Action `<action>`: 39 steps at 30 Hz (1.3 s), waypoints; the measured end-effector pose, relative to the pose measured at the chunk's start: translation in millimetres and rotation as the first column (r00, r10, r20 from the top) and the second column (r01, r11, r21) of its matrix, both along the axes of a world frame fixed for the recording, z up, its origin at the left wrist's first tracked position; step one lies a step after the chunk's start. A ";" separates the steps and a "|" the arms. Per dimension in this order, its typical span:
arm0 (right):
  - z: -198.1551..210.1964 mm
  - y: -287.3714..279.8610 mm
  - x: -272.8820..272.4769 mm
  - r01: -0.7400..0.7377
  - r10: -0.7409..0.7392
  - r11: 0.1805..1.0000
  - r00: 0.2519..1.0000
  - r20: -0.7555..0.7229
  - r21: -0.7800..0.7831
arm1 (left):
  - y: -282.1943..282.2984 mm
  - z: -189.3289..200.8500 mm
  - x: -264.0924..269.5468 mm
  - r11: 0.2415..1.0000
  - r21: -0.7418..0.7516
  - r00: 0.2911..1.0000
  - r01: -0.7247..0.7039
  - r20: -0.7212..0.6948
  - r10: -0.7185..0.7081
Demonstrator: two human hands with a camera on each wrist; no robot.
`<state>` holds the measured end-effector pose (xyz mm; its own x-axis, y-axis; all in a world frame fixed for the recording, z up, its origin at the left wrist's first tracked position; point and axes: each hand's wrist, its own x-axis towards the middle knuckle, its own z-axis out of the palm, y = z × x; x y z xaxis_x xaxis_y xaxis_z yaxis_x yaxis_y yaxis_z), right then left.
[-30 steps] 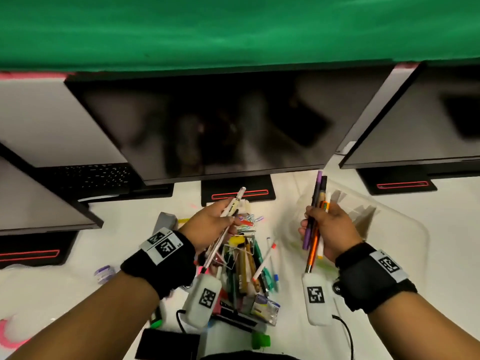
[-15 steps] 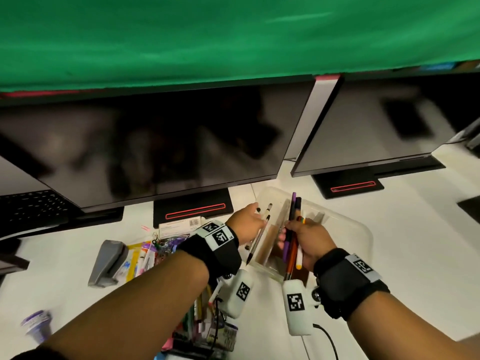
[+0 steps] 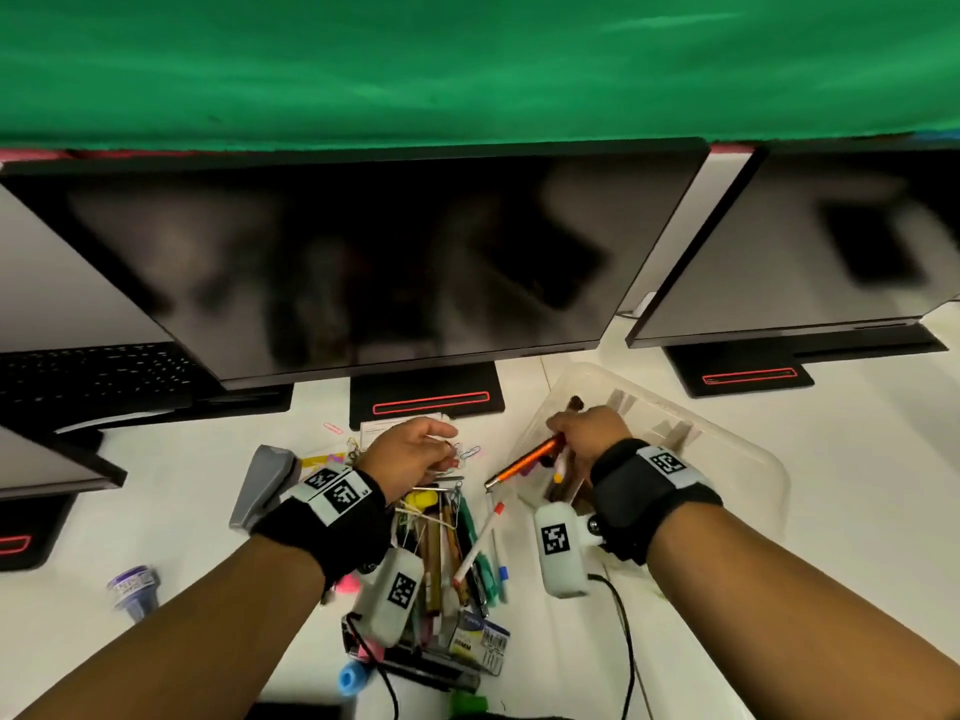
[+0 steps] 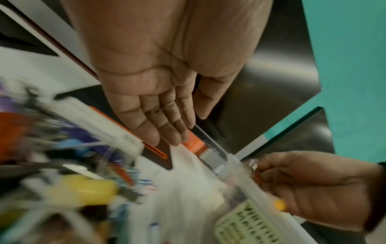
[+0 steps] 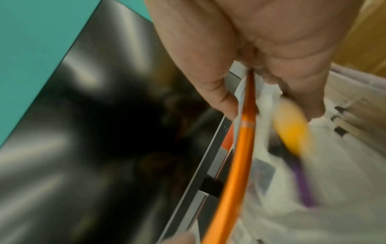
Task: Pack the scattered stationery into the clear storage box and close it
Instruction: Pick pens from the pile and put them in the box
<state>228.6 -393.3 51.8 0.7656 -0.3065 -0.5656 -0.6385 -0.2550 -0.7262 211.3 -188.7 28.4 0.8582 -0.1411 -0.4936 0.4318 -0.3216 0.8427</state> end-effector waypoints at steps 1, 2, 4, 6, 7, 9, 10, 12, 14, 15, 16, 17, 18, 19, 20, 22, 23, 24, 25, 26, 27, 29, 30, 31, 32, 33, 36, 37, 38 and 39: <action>-0.4 2.5 2.0 -0.008 0.009 0.999 1.000 0.013 -0.047 | 11.0 -5.0 -3.7 0.999 0.032 1.000 0.004 -0.009 -0.003; -1.4 0.9 4.6 -0.005 0.008 0.995 1.000 0.026 -0.103 | 20.3 -10.2 -5.5 0.998 0.064 1.000 0.012 -0.018 -0.011; -3.7 1.2 8.3 0.005 0.000 0.985 1.000 0.028 -0.175 | 39.5 -20.0 -10.8 0.991 0.135 0.999 0.020 -0.043 -0.014; -5.8 2.4 11.6 -0.035 0.034 0.979 0.999 -0.007 -0.202 | 53.8 -29.1 -14.6 0.980 0.196 0.997 0.015 -0.071 -0.001; -9.1 1.6 12.4 -0.023 0.021 0.982 1.000 -0.014 -0.185 | 58.1 -34.1 -15.8 0.975 0.221 0.997 0.020 -0.078 -0.003; -6.0 0.4 12.0 -0.019 0.018 0.986 1.000 -0.007 -0.167 | 62.6 -40.8 -18.3 0.966 0.253 0.995 0.059 -0.093 -0.036; -0.1 2.1 7.8 -0.062 0.066 0.974 0.998 0.010 -0.219 | 63.3 -43.5 -19.3 0.961 0.263 0.994 0.083 -0.097 -0.059; 9.6 4.6 0.0 -0.309 0.333 0.795 0.942 -0.050 -0.522 | 62.9 -44.8 -20.9 0.941 0.315 0.991 0.126 -0.075 -0.108; 10.4 3.9 0.5 -0.381 0.390 0.729 0.914 -0.112 -0.568 | 63.0 -45.3 -21.9 0.907 0.388 0.986 0.162 -0.041 -0.159; 10.6 4.3 1.4 -0.373 0.375 0.725 0.919 -0.122 -0.580 | 64.0 -45.4 -22.1 0.894 0.411 0.983 0.179 -0.034 -0.181; 9.4 3.0 2.1 -0.367 0.377 0.733 0.920 -0.107 -0.573 | 64.9 -45.7 -22.3 0.884 0.426 0.980 0.191 -0.032 -0.197; 8.5 3.9 1.4 -0.334 0.342 0.757 0.935 -0.094 -0.562 | 65.8 -46.3 -22.5 0.883 0.428 0.979 0.195 -0.031 -0.201; 8.1 4.2 -0.3 -0.304 0.317 0.809 0.946 -0.061 -0.503 | 66.4 -46.5 -22.4 0.895 0.409 0.982 0.179 -0.023 -0.186; 10.4 7.0 -0.9 -0.213 0.232 0.911 0.973 0.012 -0.352 | 67.6 -46.2 -22.8 0.912 0.382 0.987 0.151 -0.009 -0.160; 13.8 10.1 1.1 -0.105 0.120 0.982 0.989 0.087 -0.157 | 68.2 -45.4 -23.1 0.921 0.370 0.990 0.122 0.018 -0.138; 15.0 20.9 -4.7 0.024 -0.032 0.999 0.971 0.236 0.038 | 72.2 -44.4 -22.9 0.919 0.389 0.991 0.063 0.086 -0.105; 17.5 28.8 -8.1 0.008 -0.019 0.999 0.961 0.275 0.039 | 74.6 -44.4 -22.8 0.914 0.402 0.988 0.046 0.115 -0.101; 17.9 40.1 -13.3 -0.059 0.058 0.998 0.953 0.296 -0.003 | 77.9 -43.8 -24.1 0.905 0.423 0.985 0.045 0.133 -0.111; 16.0 51.4 -20.3 -0.173 0.183 0.983 0.931 0.316 -0.059 | 80.1 -42.6 -25.1 0.892 0.448 0.982 0.056 0.139 -0.131; 10.6 63.2 -27.0 -0.288 0.312 0.950 0.895 0.320 -0.120 | 83.3 -42.4 -27.7 0.877 0.475 0.979 0.075 0.131 -0.154; 4.6 73.4 -32.8 -0.404 0.449 0.891 0.848 0.282 -0.205 | 85.1 -42.2 -29.4 0.853 0.511 0.975 0.107 0.113 -0.190; -19.0 89.2 -43.1 -0.673 0.754 0.610 0.655 0.046 -0.419 | 88.1 -40.9 -36.7 0.768 0.600 0.951 0.223 0.038 -0.305; -32.4 93.0 -48.5 -0.771 0.846 0.396 0.517 -0.128 -0.499 | 87.8 -39.8 -41.0 0.738 0.607 0.932 0.293 -0.009 -0.363; -45.3 93.9 -53.9 -0.822 0.875 0.212 0.401 -0.272 -0.529 | 87.8 -40.3 -46.3 0.736 0.575 0.912 0.358 -0.048 -0.406; -54.4 90.4 -58.4 -0.837 0.864 0.078 0.327 -0.382 -0.542 | 86.0 -39.7 -51.1 0.732 0.539 0.889 0.416 -0.071 -0.453; -62.8 85.5 -60.9 -0.833 0.843 0.001 0.298 -0.448 -0.553 | 83.7 -40.2 -54.6 0.705 0.535 0.858 0.466 -0.079 -0.507; -83.4 67.5 -65.2 -0.785 0.821 -0.072 0.304 -0.484 -0.615 | 70.8 -45.0 -59.5 0.581 0.614 0.758 0.535 -0.044 -0.651; -87.8 62.4 -66.6 -0.769 0.829 -0.063 0.315 -0.463 -0.636 | 64.1 -47.4 -60.2 0.561 0.622 0.733 0.546 -0.031 -0.679; -90.3 58.1 -68.7 -0.760 0.834 -0.050 0.325 -0.446 -0.648 | 56.6 -50.7 -61.3 0.528 0.641 0.694 0.557 -0.011 -0.720; -91.5 54.4 -70.9 -0.756 0.843 -0.037 0.328 -0.426 -0.654 | 48.3 -53.7 -62.1 0.478 0.673 0.641 0.564 0.008 -0.767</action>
<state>157.7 -338.9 -39.8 0.8030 0.3538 -0.4795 0.3953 -0.9184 -0.0157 149.2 -140.4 -25.3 0.7274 -0.5151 -0.4534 -0.3432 -0.8452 0.4096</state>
